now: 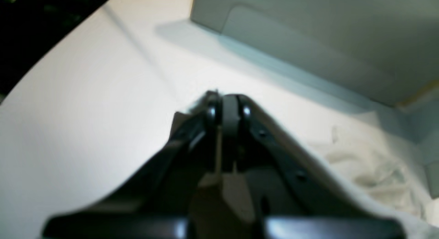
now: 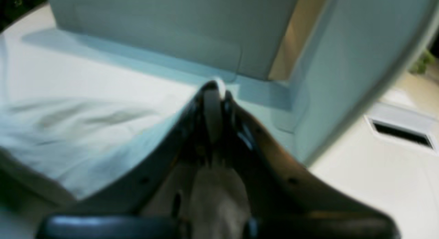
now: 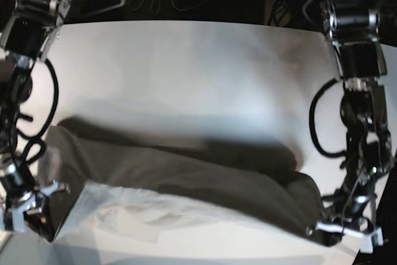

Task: Layout the t-shirt on the table in an organized manner, then fold the t-shirt properly
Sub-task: 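Raise the held shirt high with both grippers and swing it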

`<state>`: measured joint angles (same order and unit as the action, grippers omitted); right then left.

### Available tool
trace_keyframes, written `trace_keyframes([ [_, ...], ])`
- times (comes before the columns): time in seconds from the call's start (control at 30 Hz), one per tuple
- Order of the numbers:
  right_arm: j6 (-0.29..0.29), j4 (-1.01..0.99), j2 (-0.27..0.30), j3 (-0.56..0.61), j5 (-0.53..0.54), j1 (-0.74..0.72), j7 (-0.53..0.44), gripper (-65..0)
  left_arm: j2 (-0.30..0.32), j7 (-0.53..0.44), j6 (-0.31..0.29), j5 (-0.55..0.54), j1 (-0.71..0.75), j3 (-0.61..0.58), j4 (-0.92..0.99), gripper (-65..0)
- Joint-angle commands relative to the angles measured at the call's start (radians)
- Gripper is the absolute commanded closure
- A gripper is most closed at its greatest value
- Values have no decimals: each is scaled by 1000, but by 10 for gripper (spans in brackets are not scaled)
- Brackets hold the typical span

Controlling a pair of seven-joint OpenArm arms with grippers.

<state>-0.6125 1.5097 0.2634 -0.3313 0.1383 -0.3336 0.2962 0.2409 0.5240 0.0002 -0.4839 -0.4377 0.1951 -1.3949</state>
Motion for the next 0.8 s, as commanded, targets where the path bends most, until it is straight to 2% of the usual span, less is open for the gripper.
trace_keyframes([
  [0.0,6,-27,27,19,5,-104,-30,0,16,-41,1,1,-103,-16,7,0],
  [0.17,6,-327,37,68,-119,-465,-36,0,16,-43,1,3,-439,-84,210,0],
  [0.27,6,-507,37,70,-138,-658,-82,0,11,-54,1,3,-622,-116,351,0],
  [0.33,9,-619,38,71,-141,-767,-140,0,10,-103,1,3,-718,-158,443,0],
  [0.43,9,-685,50,77,-141,-856,-176,0,15,-170,1,-5,-787,-245,493,0],
  [0.53,9,-634,64,73,-141,-844,-168,0,18,-193,1,0,-784,-283,466,0],
  [0.6,9,-570,69,70,-138,-777,-150,0,35,-192,1,0,-734,-283,426,0],
  [0.77,9,-306,78,68,-133,-480,-139,0,110,-192,2,-6,-516,-280,210,0],
])
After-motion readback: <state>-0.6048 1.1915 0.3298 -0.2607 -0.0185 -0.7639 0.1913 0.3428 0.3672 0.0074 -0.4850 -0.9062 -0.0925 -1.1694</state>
